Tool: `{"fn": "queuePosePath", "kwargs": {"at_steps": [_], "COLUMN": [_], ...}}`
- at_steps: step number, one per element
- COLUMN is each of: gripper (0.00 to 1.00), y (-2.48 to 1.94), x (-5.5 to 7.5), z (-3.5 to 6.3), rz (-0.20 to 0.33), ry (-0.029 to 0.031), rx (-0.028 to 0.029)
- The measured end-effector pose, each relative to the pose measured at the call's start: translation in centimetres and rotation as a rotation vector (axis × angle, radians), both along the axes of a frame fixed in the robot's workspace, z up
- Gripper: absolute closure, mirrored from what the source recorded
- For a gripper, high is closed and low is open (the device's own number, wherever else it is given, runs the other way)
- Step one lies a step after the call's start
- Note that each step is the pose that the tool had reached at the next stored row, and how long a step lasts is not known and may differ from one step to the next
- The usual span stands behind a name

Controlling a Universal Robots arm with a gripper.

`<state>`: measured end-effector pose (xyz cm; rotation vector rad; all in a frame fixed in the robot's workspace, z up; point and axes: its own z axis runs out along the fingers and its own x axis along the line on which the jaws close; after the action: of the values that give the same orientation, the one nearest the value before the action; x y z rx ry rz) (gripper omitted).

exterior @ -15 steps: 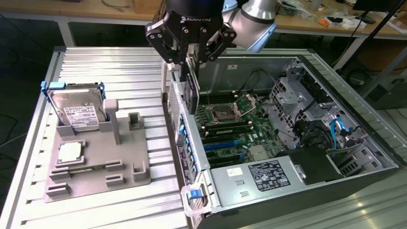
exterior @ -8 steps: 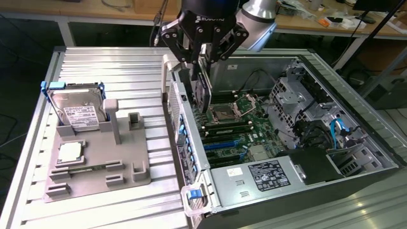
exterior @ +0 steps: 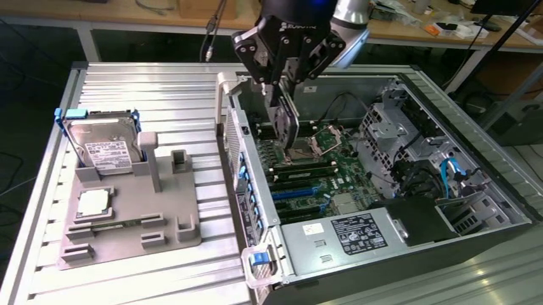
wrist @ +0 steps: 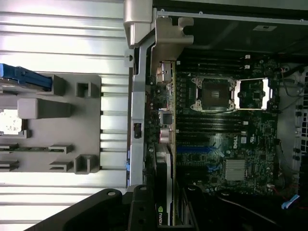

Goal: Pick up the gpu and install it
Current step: 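Pick up the gpu and move the gpu toward the slot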

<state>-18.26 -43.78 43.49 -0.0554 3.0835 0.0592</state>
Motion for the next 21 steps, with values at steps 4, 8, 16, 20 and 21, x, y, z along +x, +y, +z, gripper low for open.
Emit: {"fn": "queuePosePath", "kwargs": {"at_steps": [4,8,16,20,21], "gripper": [0.73,0.73,0.73,0.73,0.73], "y": [0.00,0.00,0.00,0.00,0.00], "x": [1.7,3.4,6.9,8.5,9.0], "z": [0.00,0.00,0.00,0.00,-0.01], "rz": [0.000,0.000,0.000,0.000,0.000], "ry": [0.0033,0.0066,0.0142,0.0173,0.0182], "rx": [0.0001,0.0001,0.0000,0.0001,0.0002]}}
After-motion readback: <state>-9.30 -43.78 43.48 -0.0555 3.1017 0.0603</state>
